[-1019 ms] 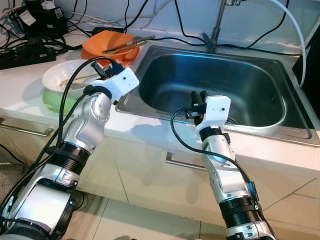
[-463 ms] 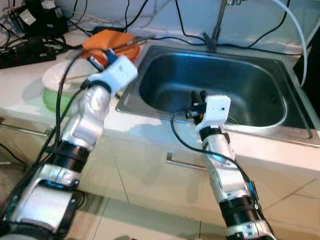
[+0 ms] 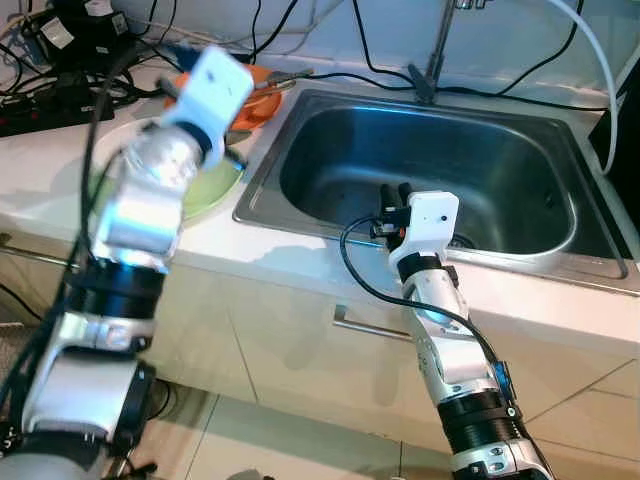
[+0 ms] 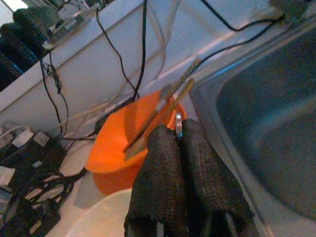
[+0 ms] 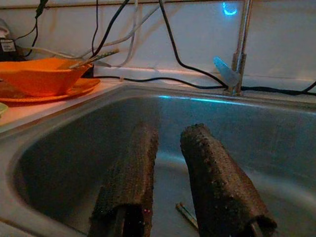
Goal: Kitchen organization
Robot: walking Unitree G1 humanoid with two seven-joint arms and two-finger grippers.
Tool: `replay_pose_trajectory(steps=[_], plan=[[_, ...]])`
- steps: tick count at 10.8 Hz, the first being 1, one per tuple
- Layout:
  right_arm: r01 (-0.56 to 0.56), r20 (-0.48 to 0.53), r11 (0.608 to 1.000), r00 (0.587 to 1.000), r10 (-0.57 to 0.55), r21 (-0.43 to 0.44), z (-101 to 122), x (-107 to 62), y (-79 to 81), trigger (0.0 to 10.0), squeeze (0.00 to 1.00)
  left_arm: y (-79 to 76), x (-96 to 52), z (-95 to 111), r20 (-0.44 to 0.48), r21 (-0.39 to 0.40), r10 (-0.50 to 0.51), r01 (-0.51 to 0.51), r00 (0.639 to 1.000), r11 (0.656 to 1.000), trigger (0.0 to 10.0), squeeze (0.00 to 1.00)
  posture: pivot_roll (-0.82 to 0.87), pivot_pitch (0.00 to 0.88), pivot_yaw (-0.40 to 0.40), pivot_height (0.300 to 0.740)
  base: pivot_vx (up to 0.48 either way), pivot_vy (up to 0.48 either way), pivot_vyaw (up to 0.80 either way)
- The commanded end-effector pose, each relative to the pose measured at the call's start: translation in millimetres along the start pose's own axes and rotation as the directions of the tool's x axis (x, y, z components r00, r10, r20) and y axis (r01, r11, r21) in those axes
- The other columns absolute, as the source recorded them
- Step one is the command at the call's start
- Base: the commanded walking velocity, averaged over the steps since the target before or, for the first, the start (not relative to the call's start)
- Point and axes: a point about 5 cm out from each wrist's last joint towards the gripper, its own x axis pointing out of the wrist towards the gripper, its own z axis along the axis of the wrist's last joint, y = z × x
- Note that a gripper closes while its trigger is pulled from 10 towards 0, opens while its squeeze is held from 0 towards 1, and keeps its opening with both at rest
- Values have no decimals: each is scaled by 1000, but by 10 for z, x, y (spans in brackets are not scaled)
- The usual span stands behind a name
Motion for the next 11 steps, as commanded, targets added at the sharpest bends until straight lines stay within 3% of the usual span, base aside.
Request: replay_pose_trajectory(steps=[1, 5, 8, 11], plan=[[-8, -2, 1000, 1000, 8, 4, 3, 18, 8, 10000, 0, 81, -30, 142, 35, -13, -5, 6, 999, 1000, 10000, 0, -81, 0, -5, 740, 0, 0, 0], [-11, -8, 1000, 1000, 11, 7, -12, 27, 14, 10000, 0, 238, -92, 334, 50, -51, 11, -9, 999, 999, 10000, 0, -72, 0, -9, 740, 0, 0, 0], [-15, -10, 1000, 1000, 16, 9, -16, 38, 18, 10000, 0, 331, -120, 483, 106, -182, 8, 12, 994, 983, 10000, 0, -68, 0, -11, 740, 0, 0, 0], [-18, -16, 1000, 1000, 18, 6, -32, 47, 15, 10000, 0, 373, -187, 812, 332, -218, 30, 46, 943, 975, 10000, 0, -67, 0, -13, 740, 0, 0, 0]])
